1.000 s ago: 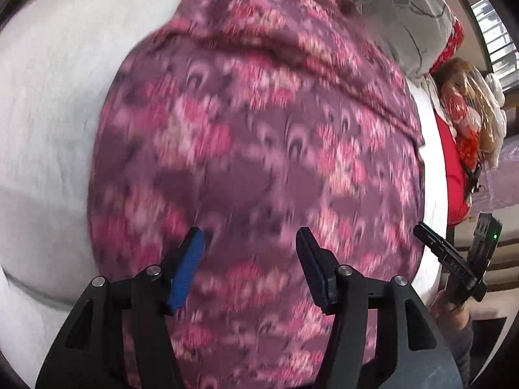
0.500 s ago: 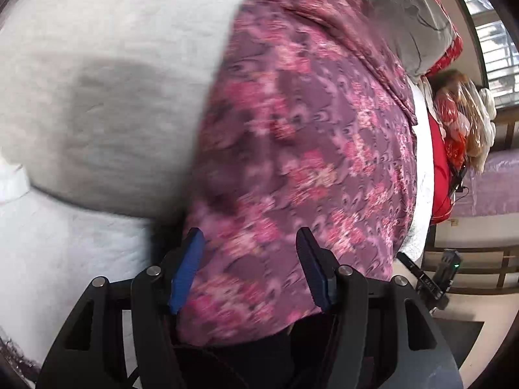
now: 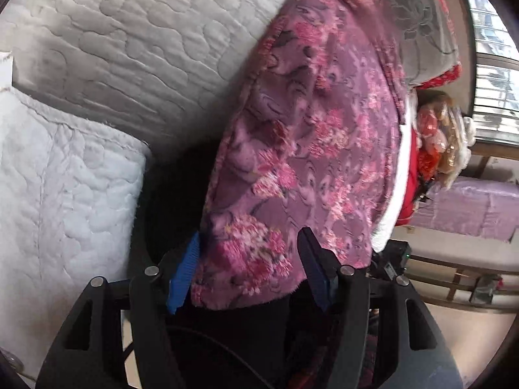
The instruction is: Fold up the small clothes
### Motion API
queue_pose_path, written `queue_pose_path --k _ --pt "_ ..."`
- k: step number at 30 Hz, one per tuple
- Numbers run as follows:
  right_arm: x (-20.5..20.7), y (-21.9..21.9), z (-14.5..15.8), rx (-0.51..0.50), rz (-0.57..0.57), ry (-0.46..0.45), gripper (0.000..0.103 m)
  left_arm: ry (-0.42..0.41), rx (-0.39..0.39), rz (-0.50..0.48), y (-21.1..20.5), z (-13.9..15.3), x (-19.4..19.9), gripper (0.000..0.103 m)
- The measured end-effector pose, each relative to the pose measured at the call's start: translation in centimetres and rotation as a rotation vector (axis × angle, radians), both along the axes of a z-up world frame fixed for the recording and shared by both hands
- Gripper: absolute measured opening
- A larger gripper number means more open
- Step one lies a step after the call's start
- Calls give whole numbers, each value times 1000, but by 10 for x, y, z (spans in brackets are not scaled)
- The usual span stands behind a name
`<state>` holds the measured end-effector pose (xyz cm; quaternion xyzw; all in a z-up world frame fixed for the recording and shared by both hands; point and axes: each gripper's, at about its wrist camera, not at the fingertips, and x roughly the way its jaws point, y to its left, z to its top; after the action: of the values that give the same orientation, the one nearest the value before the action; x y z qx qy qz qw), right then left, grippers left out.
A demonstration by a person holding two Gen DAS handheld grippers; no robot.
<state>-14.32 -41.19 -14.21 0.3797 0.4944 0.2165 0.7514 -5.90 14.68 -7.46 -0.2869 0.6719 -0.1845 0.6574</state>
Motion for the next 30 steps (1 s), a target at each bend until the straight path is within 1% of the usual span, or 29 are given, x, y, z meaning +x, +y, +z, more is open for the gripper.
queue_pose_path --k 1,2,3,4,5,6,7,8,11,15,21,23,26,27,30 --pt "-2 2 3 7 8 -19 48 -14 8 -12 -2 2 -3 49" --pt "-3 2 6 10 15 -31 40 -25 22 -24 -3 4 -4 41" --pt "-4 4 11 4 24 -43 22 -39 50 -47 -7 5 -7 30" --pt "-5 6 16 -18 34 -57 16 -49 72 -61 -8 7 -8 18" --pt "-6 8 24 -49 46 -76 13 -50 66 -62 -9 7 -9 11" --pt "-5 12 29 -62 53 -88 12 -35 3 -50 -6 8 -10 5" --pt "-6 14 35 -71 57 -100 11 -29 -35 -34 -4 8 -9 5" --pt "-6 14 43 -75 59 -118 10 -35 -55 -22 -3 10 -10 5" --pt "-5 16 67 -53 46 -175 8 -83 -88 -10 -6 23 -7 5" --pt "4 17 100 -9 25 -257 7 -117 -153 14 -10 35 2 5" --pt "28 20 141 39 -5 -352 7 -176 -247 61 -12 56 30 5" --pt "36 19 149 50 -17 -373 7 -203 -266 79 -13 64 43 5" --pt "59 10 162 90 -61 -403 7 -232 -289 105 -12 71 65 5" --pt "65 8 164 102 -75 -408 7 -220 -281 107 -11 73 73 5" --pt "93 -5 170 144 -134 -417 7 -238 -278 135 -13 80 105 5"
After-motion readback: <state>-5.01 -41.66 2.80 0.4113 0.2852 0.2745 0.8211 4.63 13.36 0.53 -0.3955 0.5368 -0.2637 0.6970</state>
